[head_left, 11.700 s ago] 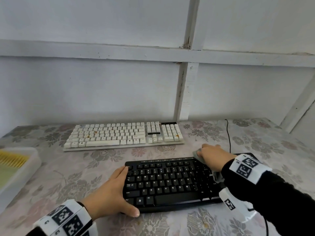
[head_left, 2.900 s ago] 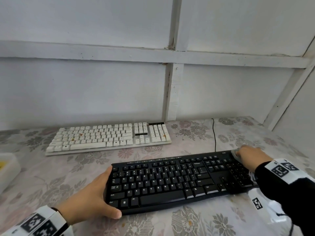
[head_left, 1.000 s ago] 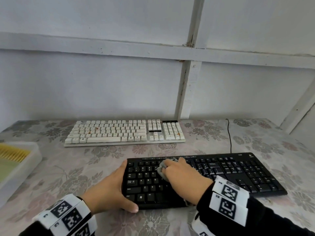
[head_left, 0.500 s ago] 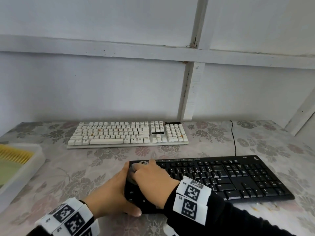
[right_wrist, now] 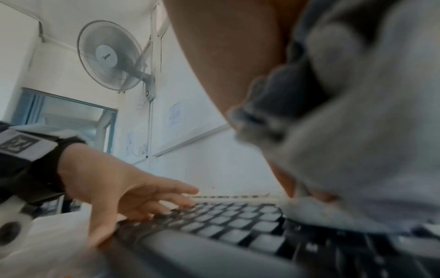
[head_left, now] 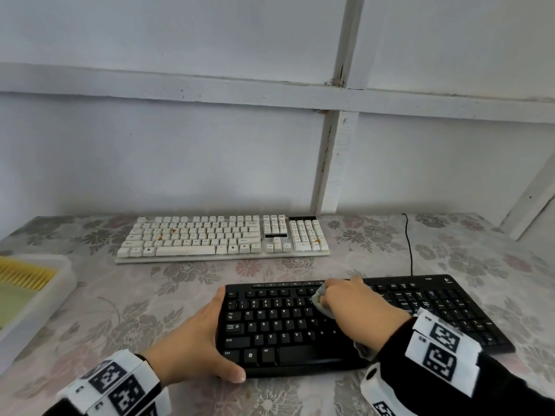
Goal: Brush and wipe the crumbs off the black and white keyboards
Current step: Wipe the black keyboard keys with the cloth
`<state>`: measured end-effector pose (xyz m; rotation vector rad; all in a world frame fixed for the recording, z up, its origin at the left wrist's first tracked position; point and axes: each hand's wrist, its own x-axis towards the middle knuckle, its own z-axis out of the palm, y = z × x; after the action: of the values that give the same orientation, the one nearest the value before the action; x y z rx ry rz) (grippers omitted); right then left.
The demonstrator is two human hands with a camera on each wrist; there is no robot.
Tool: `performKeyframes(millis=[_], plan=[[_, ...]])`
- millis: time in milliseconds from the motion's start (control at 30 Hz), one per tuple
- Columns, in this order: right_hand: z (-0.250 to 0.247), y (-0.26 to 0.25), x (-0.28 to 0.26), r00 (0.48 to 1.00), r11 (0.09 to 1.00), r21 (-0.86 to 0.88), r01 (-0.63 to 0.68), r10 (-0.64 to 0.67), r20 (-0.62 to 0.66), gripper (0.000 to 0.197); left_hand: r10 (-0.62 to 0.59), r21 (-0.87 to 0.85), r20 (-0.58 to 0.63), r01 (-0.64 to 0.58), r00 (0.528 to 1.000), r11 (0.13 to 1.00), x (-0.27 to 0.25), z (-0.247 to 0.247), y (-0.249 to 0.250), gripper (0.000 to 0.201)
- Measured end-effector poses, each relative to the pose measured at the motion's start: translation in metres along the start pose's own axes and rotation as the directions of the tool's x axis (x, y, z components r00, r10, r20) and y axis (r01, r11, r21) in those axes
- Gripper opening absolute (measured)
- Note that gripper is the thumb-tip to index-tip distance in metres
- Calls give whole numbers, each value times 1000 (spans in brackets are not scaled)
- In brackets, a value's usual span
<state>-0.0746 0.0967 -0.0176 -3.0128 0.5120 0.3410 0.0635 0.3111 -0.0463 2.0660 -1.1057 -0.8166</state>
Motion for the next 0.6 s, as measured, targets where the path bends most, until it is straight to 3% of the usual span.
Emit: performKeyframes(millis=[100,233,367,467,600], plan=[[-13,-13,-3,999,999,21,35,-34,-38,32,3,-9,12,-3,1000,1000,1,0,-1,97],[8,-28,-8,990,992,10,127,-126,-71,33,4,-4,15,-4,1000,1000,2,0,-3,102],[12,-1,-15,994,997,-37,74,-76,-79,33,-14,-2,25,14,1000,1000,2,0,-3,104],[12,25,-23,998,998,-64,20,-23,-60,47,-15,-3,21,15,1000,1000,1,0,-2,102],[13,50,-34,994,993,-56,-100,97,-53,35,-28,6,13,28,1000,1000,0,0,-3,103]])
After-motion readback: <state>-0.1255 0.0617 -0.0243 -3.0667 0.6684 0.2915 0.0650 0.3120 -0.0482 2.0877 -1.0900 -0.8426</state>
